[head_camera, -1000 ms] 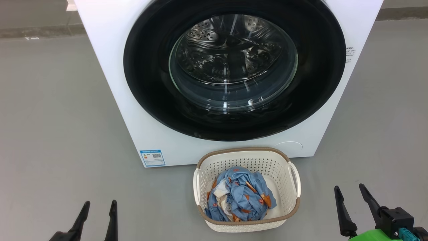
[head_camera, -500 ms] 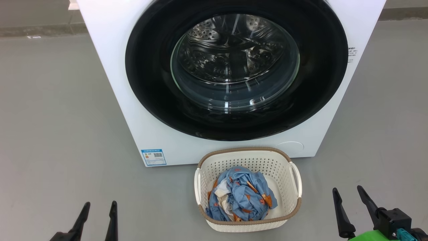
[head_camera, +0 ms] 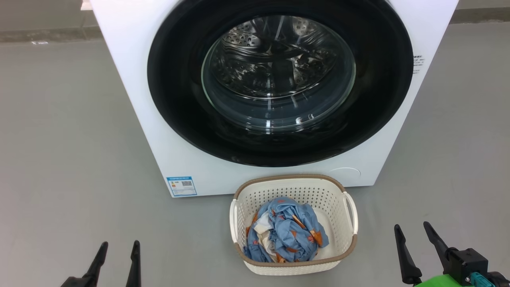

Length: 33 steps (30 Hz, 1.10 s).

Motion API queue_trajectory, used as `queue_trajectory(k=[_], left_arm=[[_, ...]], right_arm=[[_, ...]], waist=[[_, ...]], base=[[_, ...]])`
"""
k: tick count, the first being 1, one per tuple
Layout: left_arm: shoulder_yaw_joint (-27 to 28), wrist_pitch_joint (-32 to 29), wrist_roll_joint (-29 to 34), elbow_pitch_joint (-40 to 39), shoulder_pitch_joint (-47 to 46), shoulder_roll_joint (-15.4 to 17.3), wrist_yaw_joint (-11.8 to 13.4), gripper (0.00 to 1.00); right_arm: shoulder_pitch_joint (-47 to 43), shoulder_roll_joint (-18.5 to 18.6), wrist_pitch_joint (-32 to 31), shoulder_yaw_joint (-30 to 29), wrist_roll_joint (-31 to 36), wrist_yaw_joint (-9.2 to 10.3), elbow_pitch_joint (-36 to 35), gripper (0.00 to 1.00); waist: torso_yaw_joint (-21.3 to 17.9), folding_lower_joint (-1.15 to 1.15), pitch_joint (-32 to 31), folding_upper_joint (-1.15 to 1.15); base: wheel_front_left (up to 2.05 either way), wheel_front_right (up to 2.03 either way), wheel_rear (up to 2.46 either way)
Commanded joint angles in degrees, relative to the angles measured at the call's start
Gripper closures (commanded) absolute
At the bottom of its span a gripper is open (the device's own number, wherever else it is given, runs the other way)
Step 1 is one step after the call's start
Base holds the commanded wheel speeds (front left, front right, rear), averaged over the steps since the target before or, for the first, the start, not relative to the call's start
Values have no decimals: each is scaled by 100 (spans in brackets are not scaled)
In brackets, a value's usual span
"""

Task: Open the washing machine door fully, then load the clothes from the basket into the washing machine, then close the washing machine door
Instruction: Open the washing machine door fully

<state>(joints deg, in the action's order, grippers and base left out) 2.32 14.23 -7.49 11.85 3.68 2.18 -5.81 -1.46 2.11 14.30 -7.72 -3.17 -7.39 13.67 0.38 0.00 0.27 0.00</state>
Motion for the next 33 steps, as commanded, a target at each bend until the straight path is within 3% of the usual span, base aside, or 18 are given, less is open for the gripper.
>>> queue_trajectory(k=[1,22,33], left_arm=[[161,77,-46,-117,-139,70,30,0],[217,77,-252,-161,-203,70,21,0],[259,77,-256,-157,-212,70,-6,0]], right_arm=[[60,76,70,171,14,-10,-112,0],[97,76,70,189,28,-10,-84,0],[102,76,70,195,22,-10,-70,0]], waist=[[-8,0,10,0],[-60,0,88,0],[-72,0,72,0]], base=[[55,78,-133],[105,114,-219],[44,44,-88]])
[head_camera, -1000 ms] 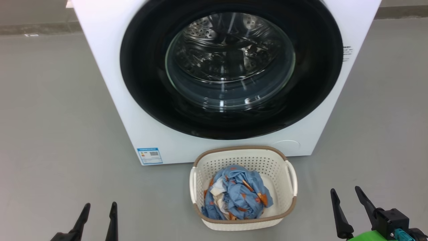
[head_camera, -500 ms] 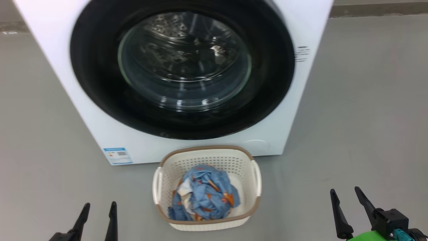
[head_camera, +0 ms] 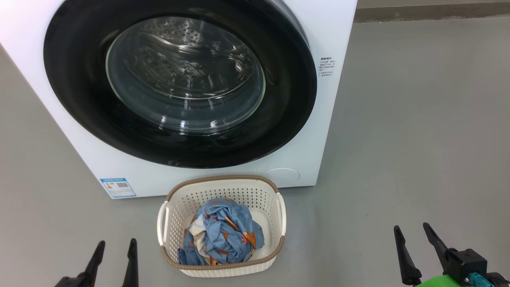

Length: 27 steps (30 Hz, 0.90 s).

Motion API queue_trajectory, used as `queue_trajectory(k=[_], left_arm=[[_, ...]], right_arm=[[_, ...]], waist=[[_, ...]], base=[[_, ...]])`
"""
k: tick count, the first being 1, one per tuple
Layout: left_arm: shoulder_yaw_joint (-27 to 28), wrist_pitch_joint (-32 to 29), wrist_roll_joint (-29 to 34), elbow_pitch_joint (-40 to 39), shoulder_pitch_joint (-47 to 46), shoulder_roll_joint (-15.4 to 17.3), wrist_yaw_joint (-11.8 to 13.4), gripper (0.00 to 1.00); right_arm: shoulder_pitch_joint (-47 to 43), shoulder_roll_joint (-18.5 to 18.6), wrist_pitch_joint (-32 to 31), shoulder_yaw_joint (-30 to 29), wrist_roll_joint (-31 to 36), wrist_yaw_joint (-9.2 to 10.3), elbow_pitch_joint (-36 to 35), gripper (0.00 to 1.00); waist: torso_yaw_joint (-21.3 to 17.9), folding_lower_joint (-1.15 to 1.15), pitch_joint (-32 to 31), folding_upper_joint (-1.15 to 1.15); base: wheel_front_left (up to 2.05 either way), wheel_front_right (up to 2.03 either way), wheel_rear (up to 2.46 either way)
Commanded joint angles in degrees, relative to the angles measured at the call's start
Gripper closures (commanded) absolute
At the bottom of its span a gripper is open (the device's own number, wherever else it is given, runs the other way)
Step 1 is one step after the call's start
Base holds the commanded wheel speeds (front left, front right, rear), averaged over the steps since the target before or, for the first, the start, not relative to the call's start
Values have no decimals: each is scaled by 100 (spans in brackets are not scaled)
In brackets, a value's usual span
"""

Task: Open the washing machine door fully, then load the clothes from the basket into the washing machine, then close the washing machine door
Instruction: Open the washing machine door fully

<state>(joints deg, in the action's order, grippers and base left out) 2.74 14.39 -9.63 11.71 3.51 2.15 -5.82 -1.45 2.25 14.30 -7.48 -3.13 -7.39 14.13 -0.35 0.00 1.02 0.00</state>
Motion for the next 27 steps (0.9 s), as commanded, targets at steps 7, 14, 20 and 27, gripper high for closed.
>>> queue_trajectory(k=[7,14,20,27], left_arm=[[235,61,-55,-143,-184,73,2,0],[246,61,-79,-137,-189,73,3,0],[249,61,-87,-124,-188,73,10,0],[233,61,-97,-118,-193,73,20,0]], right_arm=[[95,63,70,198,-10,-10,-127,0],[111,63,70,174,-51,-10,-129,0],[114,63,70,209,-106,-10,-125,100],[117,63,70,220,-140,-10,-123,100]], waist=[[10,0,-5,0],[0,0,30,0],[-19,0,34,0],[-28,0,36,0]], base=[[0,0,0],[0,0,0],[0,0,0],[0,0,0]])
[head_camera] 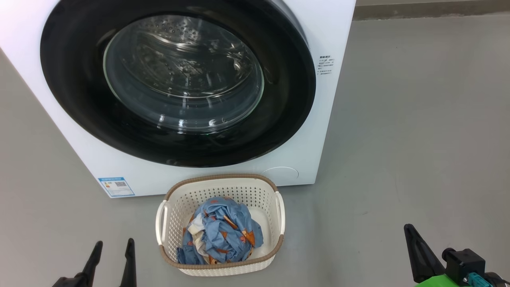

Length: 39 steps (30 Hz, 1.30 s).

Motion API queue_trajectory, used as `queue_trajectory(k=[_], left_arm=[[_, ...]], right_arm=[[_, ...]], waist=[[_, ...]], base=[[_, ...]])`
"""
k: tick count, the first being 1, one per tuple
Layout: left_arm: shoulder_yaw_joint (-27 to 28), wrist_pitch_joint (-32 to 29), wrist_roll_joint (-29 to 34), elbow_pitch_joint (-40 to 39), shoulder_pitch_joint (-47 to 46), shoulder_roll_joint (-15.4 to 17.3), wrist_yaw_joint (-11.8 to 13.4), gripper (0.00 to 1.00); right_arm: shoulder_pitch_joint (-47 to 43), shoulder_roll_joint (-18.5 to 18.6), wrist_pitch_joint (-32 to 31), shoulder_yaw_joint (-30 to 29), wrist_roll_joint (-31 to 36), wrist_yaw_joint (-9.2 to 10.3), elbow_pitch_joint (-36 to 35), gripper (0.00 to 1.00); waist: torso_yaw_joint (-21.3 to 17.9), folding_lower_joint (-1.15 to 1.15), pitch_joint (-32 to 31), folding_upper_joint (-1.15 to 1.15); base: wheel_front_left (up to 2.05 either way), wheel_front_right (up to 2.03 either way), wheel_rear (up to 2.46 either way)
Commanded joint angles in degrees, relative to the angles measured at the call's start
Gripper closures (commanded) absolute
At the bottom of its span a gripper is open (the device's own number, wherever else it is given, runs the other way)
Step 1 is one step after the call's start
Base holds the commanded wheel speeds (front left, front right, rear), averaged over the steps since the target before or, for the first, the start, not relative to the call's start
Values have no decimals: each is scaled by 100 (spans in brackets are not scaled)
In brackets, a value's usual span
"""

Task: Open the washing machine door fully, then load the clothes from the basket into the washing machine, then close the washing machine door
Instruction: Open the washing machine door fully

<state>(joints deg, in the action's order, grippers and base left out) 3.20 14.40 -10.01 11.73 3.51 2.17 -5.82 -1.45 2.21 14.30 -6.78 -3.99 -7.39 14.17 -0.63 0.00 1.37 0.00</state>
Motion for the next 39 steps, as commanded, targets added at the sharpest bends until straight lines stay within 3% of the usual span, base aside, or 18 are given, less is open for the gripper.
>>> queue_trajectory(k=[1,15,21,25,32,39], left_arm=[[185,60,-59,-118,-194,71,22,0],[193,60,-74,-105,-192,71,32,0],[170,60,-71,-112,-196,71,36,0],[159,60,-71,-105,-206,71,33,0],[120,60,-81,-124,-125,71,23,0],[3,60,-28,-156,-61,71,-14,0]], right_arm=[[122,66,70,150,-60,-10,-125,100],[160,66,70,156,-140,-10,-72,100],[173,66,70,138,-633,-10,-48,100],[190,66,70,94,-1722,-10,41,100],[413,66,70,-545,-4620,-10,673,100],[894,93,70,-1471,-6157,-10,1437,100]], waist=[[-3,0,3,0],[-40,0,-8,0],[-33,0,-28,0],[-8,0,-44,0],[33,0,-75,0],[79,0,55,0]], base=[[0,0,0],[0,0,0],[0,0,0],[0,0,0],[0,0,0],[0,0,0]])
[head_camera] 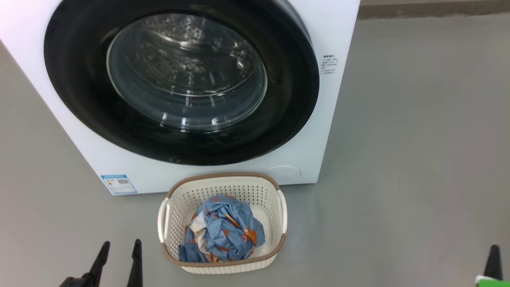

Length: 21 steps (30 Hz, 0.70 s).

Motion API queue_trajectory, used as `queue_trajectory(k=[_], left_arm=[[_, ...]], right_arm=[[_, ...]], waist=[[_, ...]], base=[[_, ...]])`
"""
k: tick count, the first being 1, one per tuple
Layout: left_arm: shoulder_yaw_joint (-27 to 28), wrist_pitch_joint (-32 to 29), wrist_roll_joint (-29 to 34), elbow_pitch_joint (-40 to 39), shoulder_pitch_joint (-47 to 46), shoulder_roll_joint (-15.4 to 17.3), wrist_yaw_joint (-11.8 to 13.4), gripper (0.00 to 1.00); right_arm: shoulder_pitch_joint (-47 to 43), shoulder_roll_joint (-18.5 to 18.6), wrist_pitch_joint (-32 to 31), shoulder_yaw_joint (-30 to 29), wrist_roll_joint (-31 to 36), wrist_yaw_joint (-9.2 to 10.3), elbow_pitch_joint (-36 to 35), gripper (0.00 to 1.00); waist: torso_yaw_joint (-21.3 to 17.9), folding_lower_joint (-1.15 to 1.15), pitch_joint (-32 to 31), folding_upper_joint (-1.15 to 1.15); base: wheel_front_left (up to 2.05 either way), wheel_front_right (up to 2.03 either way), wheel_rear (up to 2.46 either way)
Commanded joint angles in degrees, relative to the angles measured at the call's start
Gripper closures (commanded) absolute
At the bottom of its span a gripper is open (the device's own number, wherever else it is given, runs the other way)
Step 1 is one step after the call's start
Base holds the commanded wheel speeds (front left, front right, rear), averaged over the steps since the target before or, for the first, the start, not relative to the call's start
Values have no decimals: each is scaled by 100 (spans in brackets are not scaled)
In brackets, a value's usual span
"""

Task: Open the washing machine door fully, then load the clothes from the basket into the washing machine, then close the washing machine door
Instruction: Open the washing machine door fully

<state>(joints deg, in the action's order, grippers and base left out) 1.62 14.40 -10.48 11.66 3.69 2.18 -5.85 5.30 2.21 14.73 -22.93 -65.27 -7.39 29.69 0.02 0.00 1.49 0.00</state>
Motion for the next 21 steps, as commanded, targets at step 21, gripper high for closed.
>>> queue_trajectory(k=[21], left_arm=[[361,60,182,-606,-934,70,-156,0]], right_arm=[[2023,1063,-290,-4,-2074,-10,-130,100]], waist=[[443,0,2103,0]], base=[[0,0,0]])
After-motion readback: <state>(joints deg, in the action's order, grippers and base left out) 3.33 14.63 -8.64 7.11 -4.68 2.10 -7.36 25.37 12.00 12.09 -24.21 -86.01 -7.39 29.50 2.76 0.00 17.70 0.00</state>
